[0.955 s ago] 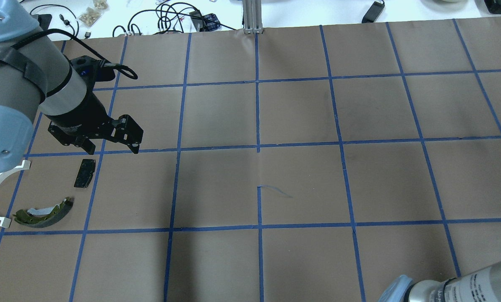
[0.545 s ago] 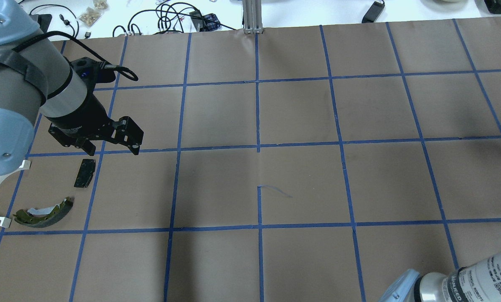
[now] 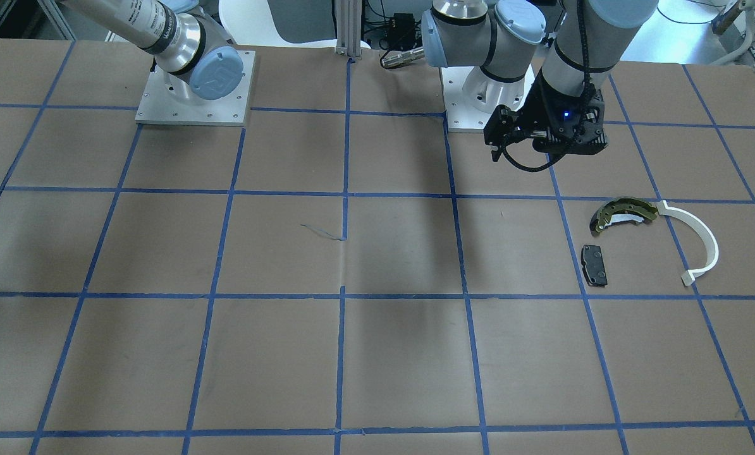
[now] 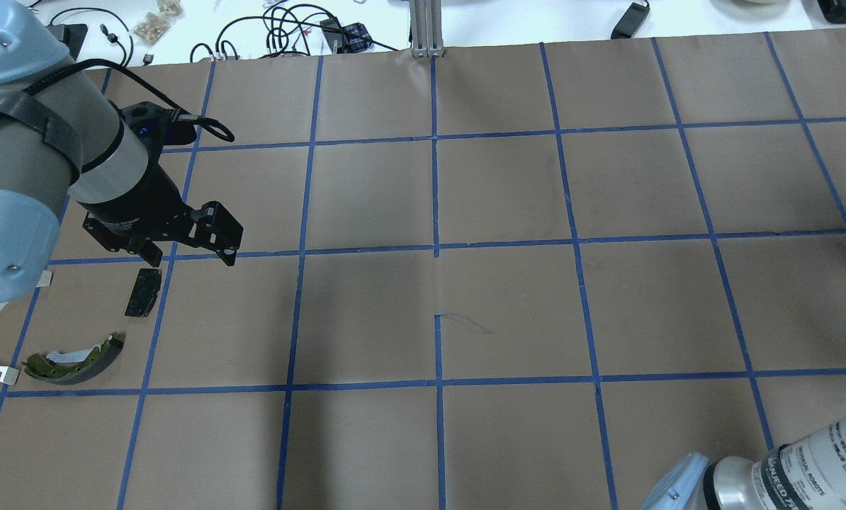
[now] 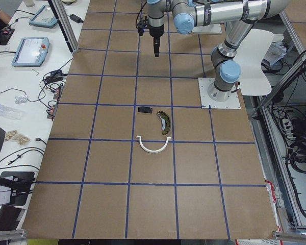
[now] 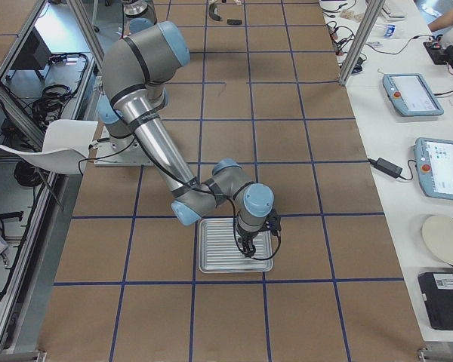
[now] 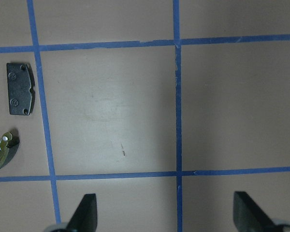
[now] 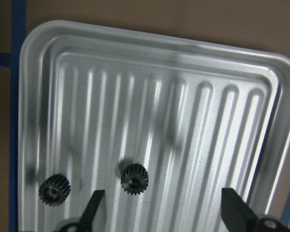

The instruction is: Place bearing gear from tray to pile

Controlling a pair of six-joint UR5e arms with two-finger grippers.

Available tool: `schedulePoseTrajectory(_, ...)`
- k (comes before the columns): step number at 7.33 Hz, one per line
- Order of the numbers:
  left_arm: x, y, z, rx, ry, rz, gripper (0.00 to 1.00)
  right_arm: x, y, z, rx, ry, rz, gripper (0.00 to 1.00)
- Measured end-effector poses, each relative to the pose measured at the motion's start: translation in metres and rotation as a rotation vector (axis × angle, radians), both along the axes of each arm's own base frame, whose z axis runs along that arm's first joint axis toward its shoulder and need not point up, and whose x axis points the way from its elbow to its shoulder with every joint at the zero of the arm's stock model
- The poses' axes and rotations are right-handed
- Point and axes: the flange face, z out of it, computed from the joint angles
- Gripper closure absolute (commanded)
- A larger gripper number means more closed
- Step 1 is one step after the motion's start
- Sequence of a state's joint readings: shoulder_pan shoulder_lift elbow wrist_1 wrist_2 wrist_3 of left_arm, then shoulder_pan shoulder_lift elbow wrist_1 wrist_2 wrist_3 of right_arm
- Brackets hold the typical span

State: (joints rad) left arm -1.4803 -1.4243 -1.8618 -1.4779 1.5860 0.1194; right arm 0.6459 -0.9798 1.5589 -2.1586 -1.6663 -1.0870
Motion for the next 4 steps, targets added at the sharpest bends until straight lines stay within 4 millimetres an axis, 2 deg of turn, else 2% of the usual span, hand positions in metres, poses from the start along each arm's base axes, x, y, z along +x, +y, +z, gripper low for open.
schedulePoseTrajectory(3, 0.000, -0.001, 0.000, -0.014, 0.001, 0.001, 0.00, 0.007, 0.005, -0.020, 0.016, -0.025, 0.002, 0.30)
schedulePoseTrajectory(4, 0.000, -0.001, 0.000, -0.015, 0.000, 0.002, 0.00, 0.008, 0.006, -0.022, 0.015, -0.023, 0.004, 0.44)
